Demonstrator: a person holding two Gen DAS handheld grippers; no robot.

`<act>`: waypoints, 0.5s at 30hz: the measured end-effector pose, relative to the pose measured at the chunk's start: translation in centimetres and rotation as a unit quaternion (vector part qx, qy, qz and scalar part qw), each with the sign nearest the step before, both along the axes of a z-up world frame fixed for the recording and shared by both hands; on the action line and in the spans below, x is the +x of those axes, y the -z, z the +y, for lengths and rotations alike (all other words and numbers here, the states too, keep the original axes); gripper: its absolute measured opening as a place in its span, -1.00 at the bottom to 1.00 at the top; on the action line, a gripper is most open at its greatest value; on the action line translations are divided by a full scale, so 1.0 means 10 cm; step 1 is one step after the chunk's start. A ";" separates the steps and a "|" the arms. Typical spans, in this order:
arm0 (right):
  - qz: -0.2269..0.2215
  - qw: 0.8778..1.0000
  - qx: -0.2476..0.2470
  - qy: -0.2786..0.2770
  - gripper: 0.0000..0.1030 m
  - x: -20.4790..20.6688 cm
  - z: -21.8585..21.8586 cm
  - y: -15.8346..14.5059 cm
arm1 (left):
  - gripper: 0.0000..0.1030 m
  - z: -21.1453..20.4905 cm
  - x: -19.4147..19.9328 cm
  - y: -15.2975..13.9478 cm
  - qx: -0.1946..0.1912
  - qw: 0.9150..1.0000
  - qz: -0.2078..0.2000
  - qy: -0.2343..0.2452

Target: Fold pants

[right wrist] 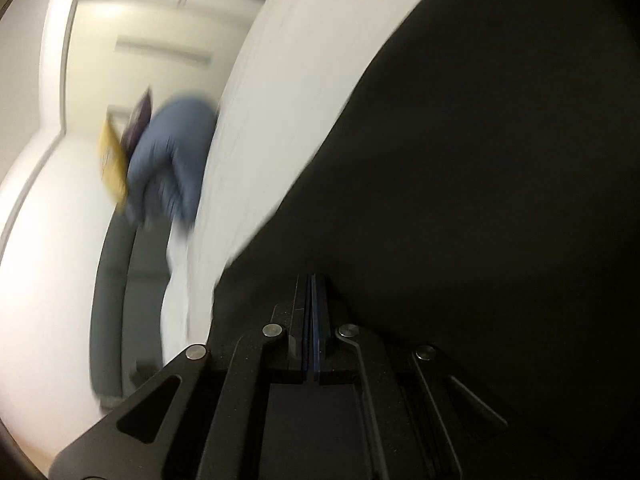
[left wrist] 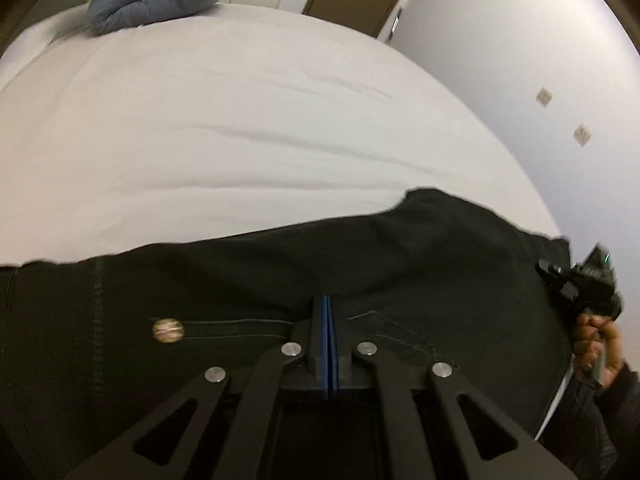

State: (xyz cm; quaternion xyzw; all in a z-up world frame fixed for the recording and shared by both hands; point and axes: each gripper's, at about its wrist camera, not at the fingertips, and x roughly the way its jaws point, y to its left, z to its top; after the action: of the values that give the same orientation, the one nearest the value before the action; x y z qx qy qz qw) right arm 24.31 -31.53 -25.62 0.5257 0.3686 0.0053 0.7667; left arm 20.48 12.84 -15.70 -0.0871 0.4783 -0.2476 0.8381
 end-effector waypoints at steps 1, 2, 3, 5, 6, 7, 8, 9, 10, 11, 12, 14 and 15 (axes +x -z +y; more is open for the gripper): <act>-0.005 0.999 -0.009 0.039 -1.00 -0.17 -0.32 -0.03 | -0.90 0.07 0.00 0.00 -0.004 1.000 0.000 -0.005; -0.008 0.997 -0.018 0.071 -1.00 -0.30 -0.59 -0.07 | -0.90 0.12 -0.02 -0.01 -0.008 1.000 -0.002 -0.007; -0.001 0.992 -0.039 0.116 -1.00 -0.46 -0.89 -0.13 | -0.90 0.14 -0.03 -0.04 -0.004 1.000 -0.007 -0.009; -0.001 0.984 -0.041 0.174 -1.00 -0.74 -1.18 -0.21 | -0.87 0.22 -0.05 -0.10 0.034 0.999 -0.022 -0.030; 0.008 0.978 -0.054 0.203 -1.00 -0.86 -1.28 -0.32 | -0.77 0.24 0.02 -0.11 0.044 0.998 -0.025 -0.040; 0.022 0.972 -0.076 0.220 -0.84 -0.94 -1.30 -0.44 | -0.54 0.31 0.02 -0.15 0.053 0.997 -0.031 -0.051; 0.024 0.970 -0.084 0.225 -0.84 -0.94 -1.23 -0.53 | -0.13 0.30 -0.03 -0.23 0.059 0.996 -0.041 -0.057; -0.001 0.975 -0.068 0.211 -0.84 -0.93 -1.11 -0.61 | 0.07 0.25 -0.11 -0.34 0.070 0.993 -0.061 -0.069; -0.028 0.982 -0.047 0.183 -0.84 -0.87 -0.94 -0.66 | 0.44 0.31 -0.11 -0.42 0.070 0.992 -0.077 -0.075; -0.050 0.988 -0.030 0.141 -0.84 -0.76 -0.65 -0.71 | 0.67 0.20 -0.17 -0.50 0.064 0.991 -0.091 -0.077; -0.060 0.993 -0.018 0.102 -0.84 -0.63 -0.37 -0.71 | 0.73 0.08 -0.25 -0.57 0.051 0.991 -0.101 -0.078; -0.069 0.997 0.018 0.019 -0.84 -0.42 0.17 -0.60 | 0.75 -0.23 -0.40 -0.62 0.019 0.993 -0.102 -0.061; -0.059 0.997 0.035 -0.026 -0.84 -0.29 0.53 -0.46 | 0.75 -0.45 -0.46 -0.59 0.013 0.994 -0.096 -0.044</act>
State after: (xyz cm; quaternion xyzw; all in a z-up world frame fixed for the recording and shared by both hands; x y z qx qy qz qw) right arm 21.44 -26.19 -20.97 0.5412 0.3359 0.0695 0.7678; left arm 15.92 8.34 -9.76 -0.0729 0.3947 -0.2111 0.8912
